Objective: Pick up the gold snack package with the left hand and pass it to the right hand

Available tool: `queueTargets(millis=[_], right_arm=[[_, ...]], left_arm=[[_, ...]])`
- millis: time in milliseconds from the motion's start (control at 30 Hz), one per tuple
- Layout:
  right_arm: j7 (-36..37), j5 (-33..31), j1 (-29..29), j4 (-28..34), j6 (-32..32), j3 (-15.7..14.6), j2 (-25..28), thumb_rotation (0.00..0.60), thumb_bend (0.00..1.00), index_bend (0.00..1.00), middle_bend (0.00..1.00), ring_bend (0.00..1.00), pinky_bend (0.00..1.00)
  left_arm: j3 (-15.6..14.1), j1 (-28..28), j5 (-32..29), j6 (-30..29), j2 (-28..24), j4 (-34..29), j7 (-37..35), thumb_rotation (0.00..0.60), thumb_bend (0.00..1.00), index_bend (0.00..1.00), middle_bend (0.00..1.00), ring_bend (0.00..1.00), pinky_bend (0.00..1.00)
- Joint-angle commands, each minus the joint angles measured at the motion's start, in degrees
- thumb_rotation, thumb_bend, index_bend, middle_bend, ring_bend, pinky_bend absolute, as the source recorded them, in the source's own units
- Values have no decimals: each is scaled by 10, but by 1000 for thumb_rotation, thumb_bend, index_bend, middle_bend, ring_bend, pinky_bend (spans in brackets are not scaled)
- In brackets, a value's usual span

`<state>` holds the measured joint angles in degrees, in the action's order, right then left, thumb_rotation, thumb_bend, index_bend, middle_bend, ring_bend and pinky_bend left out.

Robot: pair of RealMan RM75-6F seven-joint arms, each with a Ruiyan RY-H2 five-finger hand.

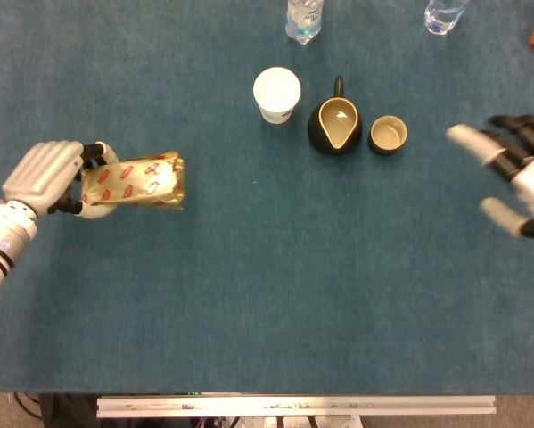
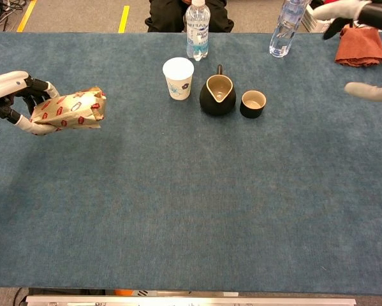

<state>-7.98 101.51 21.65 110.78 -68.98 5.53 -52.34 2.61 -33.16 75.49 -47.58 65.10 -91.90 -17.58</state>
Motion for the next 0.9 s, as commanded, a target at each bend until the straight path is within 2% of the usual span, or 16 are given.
queueTargets(millis=[33, 167, 333, 533, 900], right_arm=[[6, 23, 37, 1, 35, 3, -39, 600, 255, 128, 281, 179, 240], [-11, 31, 76, -13, 63, 15, -94, 600, 253, 128, 282, 179, 241], [-39, 31, 114, -31, 84, 29, -153, 600, 205, 128, 281, 179, 240], [-65, 22, 151, -52, 103, 42, -208, 600, 177, 128, 281, 180, 241], [-94, -3, 204, -87, 128, 57, -279, 600, 176, 121, 267, 180, 241]], left_arm=[[18, -10, -39, 17, -40, -76, 26, 600, 248, 581, 587, 467, 473], [28, -21, -79, 32, -55, -132, 43, 600, 248, 578, 586, 467, 473], [40, -38, -134, 59, -77, -192, 43, 600, 248, 576, 588, 470, 472], [48, -53, -177, 76, -90, -231, 43, 600, 248, 575, 591, 472, 472], [46, -66, -191, 79, -98, -277, 67, 600, 248, 573, 592, 475, 473]])
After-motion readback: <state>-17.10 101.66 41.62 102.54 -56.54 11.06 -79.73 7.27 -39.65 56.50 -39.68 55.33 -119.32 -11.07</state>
